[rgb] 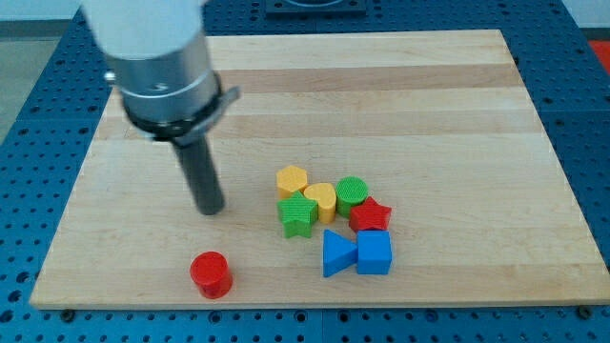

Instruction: Slide the red circle into the green circle

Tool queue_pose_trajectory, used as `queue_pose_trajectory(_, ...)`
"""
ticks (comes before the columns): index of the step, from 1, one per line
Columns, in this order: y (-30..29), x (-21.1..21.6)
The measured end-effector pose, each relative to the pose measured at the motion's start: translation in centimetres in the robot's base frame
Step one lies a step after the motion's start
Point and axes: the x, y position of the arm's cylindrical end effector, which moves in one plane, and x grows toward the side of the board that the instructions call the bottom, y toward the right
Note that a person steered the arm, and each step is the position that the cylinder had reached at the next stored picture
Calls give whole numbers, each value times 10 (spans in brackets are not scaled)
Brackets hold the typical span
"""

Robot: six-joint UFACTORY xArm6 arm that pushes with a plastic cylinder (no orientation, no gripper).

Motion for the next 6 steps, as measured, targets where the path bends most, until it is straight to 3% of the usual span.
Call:
queue_pose_trajectory(1,-60,8)
queue_pose_trajectory(2,-114,82)
queue_pose_trajectory(3,-114,104)
queue_pose_trajectory(5,-57,106)
queue_pose_trajectory(6,31,104)
